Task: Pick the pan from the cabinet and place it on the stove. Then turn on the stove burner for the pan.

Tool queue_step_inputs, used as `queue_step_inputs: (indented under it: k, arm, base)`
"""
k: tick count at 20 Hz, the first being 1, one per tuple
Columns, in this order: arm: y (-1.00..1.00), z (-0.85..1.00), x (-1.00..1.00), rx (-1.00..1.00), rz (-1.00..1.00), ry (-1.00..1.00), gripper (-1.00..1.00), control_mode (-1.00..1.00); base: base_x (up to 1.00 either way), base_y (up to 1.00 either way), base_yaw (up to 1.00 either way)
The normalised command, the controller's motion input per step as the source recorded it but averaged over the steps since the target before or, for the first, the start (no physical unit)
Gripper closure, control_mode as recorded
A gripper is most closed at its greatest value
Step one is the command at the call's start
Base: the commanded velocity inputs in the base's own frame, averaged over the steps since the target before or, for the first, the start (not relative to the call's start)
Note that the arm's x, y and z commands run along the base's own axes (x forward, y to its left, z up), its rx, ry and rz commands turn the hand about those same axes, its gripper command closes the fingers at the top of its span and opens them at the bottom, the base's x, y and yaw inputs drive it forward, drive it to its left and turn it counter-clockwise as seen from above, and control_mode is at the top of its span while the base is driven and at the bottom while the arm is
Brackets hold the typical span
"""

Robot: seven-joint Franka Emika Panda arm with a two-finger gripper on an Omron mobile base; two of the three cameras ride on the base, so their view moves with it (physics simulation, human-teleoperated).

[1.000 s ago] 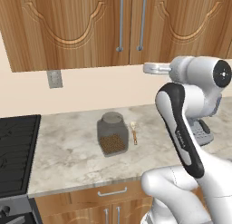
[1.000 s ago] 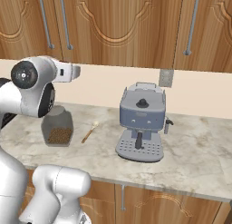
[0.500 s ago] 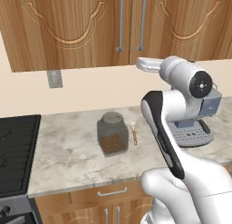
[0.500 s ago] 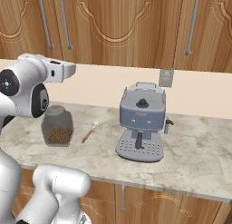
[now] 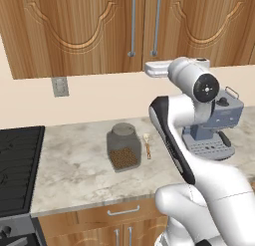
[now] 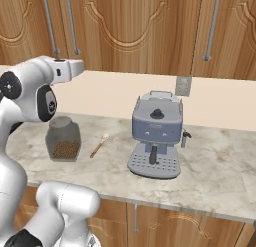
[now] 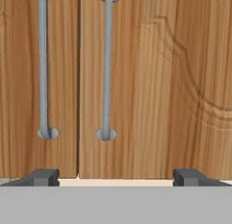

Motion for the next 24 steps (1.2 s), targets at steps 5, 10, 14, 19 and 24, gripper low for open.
queue_step_inputs:
  k: [5,10,14,19,24]
  arm:
    - [0.0,0.03,0.12,-0.03,0.0,-0.02,-1.0,-1.0]
    - [0.0,0.0,0.12,0.0,0.01,-0.14,-1.0,-1.0]
    - [0.0,0.0,0.08,0.0,0.0,-0.15,-1.0,-1.0]
    - [0.0,0.02,0.09,0.0,0.0,-0.13,-1.0,-1.0]
    - [0.0,0.08,0.13,0.0,0.0,-0.11,-1.0,-1.0]
  base:
    - [0.0,0.0,0.0]
    - [0.0,0.0,0.0]
    - [0.0,0.0,0.0]
    - [0.0,0.0,0.0]
    - [0.0,0.0,0.0]
